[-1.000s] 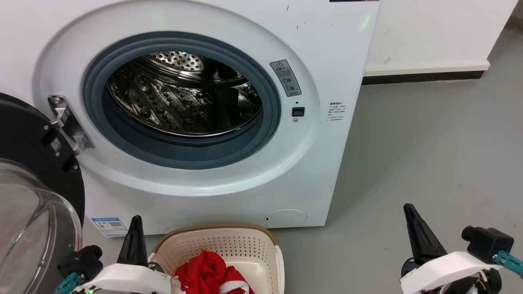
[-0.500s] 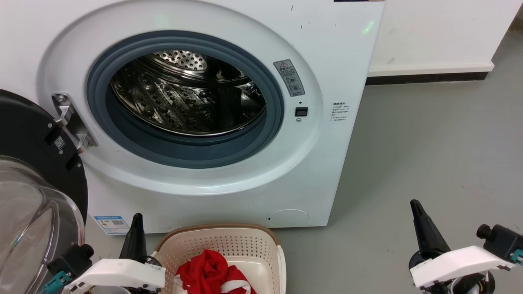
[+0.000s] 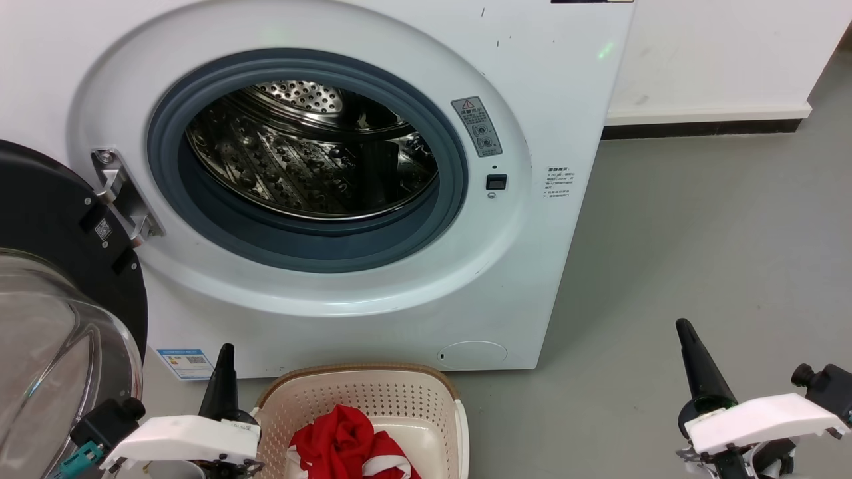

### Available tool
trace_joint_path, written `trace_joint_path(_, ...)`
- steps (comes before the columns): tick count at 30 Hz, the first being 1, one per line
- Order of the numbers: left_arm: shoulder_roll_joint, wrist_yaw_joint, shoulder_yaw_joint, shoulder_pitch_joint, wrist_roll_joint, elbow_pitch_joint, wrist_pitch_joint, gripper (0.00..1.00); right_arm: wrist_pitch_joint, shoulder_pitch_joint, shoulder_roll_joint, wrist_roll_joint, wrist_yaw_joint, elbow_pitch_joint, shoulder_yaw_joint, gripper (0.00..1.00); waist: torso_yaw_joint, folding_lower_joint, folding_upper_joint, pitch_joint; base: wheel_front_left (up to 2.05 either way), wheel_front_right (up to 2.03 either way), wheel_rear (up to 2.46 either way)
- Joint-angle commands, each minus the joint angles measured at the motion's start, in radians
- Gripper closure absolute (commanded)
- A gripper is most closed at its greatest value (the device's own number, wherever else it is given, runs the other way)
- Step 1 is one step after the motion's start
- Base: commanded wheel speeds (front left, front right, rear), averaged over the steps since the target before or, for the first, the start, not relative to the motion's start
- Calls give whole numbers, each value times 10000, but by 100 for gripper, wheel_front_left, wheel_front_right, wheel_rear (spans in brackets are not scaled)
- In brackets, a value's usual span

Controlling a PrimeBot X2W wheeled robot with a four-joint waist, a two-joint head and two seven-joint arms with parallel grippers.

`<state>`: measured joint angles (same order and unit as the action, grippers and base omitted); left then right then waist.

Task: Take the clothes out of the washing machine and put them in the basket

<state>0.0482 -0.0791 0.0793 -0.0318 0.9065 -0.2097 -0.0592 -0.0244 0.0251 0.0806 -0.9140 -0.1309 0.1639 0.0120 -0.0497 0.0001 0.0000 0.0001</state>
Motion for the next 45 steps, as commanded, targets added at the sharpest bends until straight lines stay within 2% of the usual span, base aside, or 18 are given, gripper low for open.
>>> trace_joint_path(1, 23, -69, 57, -292, 276, 73, 66, 100, 22, 255, 75, -337, 0, -54, -40, 100, 8, -1, 0, 1, 0, 0, 0)
trace_joint_path(21, 26, -225, 155, -488, 2563, -71, 640, 100, 338, 461, 85, -2735, 1, 223, -277, 100, 140, -1, 0, 9, 0, 0, 0)
trace_joint_path(45, 27, -383, 263, -647, 4833, -223, 1197, 100, 693, 660, 50, -5060, 2, 517, -558, 100, 298, -1, 0, 18, 0, 0, 0)
